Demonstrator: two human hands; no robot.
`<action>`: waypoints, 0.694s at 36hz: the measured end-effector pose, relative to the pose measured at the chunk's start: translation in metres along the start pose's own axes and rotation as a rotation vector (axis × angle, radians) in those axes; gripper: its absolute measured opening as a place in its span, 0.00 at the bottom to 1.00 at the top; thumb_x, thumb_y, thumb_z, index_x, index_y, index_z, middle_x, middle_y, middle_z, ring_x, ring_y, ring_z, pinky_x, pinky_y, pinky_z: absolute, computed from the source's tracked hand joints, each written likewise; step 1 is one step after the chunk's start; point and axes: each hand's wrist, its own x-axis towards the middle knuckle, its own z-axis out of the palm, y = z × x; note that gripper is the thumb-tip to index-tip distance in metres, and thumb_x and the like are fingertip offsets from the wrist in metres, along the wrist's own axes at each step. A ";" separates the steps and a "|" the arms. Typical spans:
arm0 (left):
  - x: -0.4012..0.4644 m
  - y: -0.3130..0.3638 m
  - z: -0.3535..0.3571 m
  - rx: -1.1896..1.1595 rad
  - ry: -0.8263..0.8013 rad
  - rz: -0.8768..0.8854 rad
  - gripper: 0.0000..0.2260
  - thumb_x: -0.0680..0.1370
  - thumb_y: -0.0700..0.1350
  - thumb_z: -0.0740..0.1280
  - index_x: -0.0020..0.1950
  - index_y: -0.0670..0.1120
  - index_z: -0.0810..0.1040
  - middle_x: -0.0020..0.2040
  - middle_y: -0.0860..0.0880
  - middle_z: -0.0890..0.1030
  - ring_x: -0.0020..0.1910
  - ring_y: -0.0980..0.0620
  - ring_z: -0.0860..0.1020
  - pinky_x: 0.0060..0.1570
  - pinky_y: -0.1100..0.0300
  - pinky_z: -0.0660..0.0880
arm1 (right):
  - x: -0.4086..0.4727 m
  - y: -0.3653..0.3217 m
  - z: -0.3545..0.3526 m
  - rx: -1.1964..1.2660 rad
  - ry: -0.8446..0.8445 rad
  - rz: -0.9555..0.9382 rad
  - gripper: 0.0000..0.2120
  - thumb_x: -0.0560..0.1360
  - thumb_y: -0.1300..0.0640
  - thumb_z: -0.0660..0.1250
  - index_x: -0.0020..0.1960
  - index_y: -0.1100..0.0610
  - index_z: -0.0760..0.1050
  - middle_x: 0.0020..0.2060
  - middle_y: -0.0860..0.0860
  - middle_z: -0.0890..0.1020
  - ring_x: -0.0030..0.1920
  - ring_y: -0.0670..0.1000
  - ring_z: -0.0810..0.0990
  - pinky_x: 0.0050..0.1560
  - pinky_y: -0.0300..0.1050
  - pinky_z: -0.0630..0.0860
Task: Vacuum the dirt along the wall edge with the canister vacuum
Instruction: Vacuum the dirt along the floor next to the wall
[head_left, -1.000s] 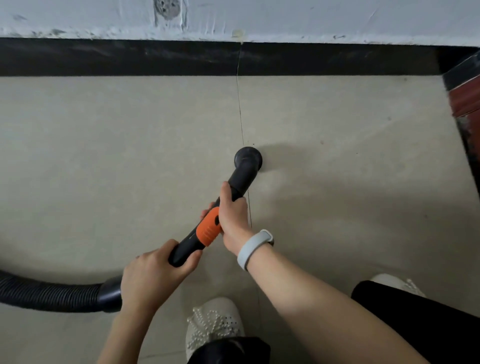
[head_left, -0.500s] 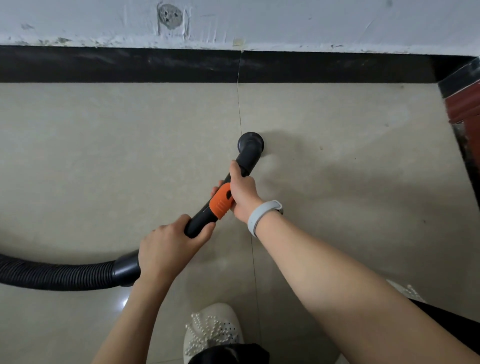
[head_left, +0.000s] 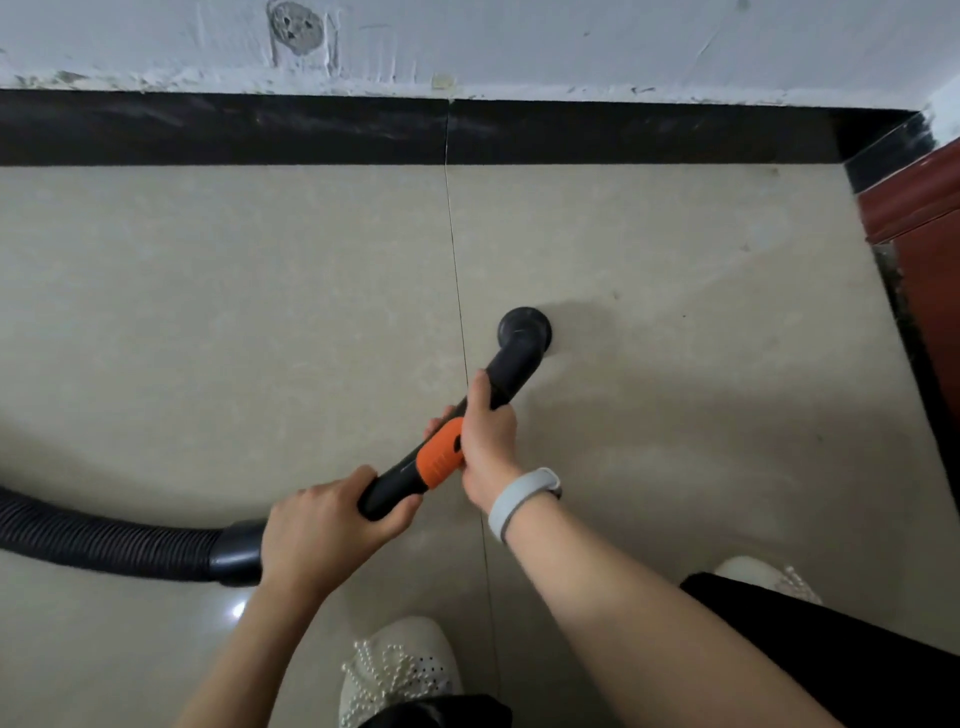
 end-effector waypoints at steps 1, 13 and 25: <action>-0.002 -0.004 -0.001 -0.004 0.015 -0.004 0.20 0.66 0.69 0.58 0.29 0.52 0.65 0.19 0.51 0.68 0.21 0.43 0.75 0.24 0.63 0.60 | -0.001 0.003 0.002 0.000 -0.021 0.002 0.16 0.80 0.48 0.62 0.42 0.59 0.66 0.23 0.51 0.73 0.23 0.53 0.75 0.32 0.47 0.76; 0.056 0.068 0.015 0.036 -0.094 0.064 0.24 0.67 0.74 0.50 0.36 0.53 0.65 0.25 0.55 0.65 0.28 0.50 0.73 0.28 0.59 0.60 | 0.035 -0.064 -0.052 0.035 0.131 -0.019 0.17 0.79 0.46 0.63 0.43 0.60 0.68 0.20 0.50 0.75 0.20 0.51 0.76 0.28 0.44 0.76; 0.090 0.046 -0.002 -0.039 -0.015 -0.188 0.24 0.68 0.71 0.56 0.31 0.51 0.65 0.24 0.54 0.71 0.24 0.52 0.69 0.26 0.60 0.59 | 0.048 -0.100 0.022 -0.133 -0.126 -0.012 0.16 0.80 0.47 0.61 0.43 0.60 0.67 0.31 0.54 0.74 0.28 0.53 0.76 0.45 0.54 0.79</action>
